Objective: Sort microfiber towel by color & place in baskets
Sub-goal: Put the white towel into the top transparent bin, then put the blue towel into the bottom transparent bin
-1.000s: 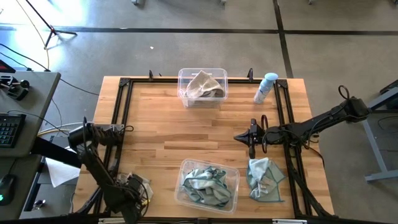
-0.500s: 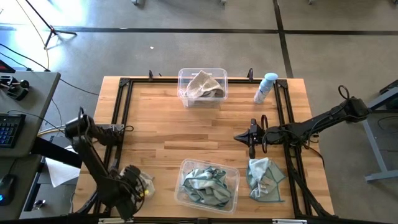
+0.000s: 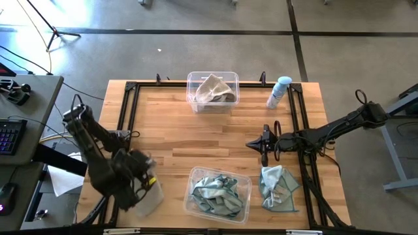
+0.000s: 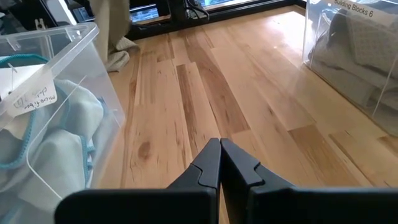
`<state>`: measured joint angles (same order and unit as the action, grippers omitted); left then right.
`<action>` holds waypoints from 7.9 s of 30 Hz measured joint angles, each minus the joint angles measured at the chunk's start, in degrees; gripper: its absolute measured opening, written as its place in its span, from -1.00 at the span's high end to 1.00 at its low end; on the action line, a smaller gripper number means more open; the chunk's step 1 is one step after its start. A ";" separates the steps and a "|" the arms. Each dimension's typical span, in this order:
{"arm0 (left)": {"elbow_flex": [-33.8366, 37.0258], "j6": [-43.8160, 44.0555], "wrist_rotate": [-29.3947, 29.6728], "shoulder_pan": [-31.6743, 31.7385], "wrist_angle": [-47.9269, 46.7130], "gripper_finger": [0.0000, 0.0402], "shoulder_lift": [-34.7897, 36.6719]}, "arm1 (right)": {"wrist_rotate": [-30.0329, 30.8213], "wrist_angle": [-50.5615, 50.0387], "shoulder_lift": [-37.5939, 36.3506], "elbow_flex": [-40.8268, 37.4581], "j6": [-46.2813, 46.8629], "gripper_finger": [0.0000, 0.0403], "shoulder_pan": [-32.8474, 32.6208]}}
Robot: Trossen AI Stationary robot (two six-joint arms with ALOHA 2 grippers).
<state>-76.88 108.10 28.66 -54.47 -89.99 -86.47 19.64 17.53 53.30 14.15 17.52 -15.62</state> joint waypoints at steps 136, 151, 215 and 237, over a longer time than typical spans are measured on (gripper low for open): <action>-3.93 -103.42 -19.33 72.26 52.81 0.44 -2.50 | 5.38 -5.17 0.00 0.02 4.59 1.00 0.02; 38.31 -96.16 -17.98 58.28 73.48 0.97 39.13 | 5.53 -1.56 0.00 0.02 4.73 1.00 0.02; 72.78 -99.32 -17.98 50.54 86.70 1.00 70.42 | -16.72 -77.78 18.43 32.89 97.61 0.08 -30.27; 72.83 -99.64 -16.58 50.59 85.74 1.00 70.42 | -25.89 -51.74 29.12 21.08 96.03 -0.33 -28.78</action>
<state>-4.05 8.46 12.08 -3.88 -4.25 -16.05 -6.25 -34.21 82.42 35.23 113.55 -44.40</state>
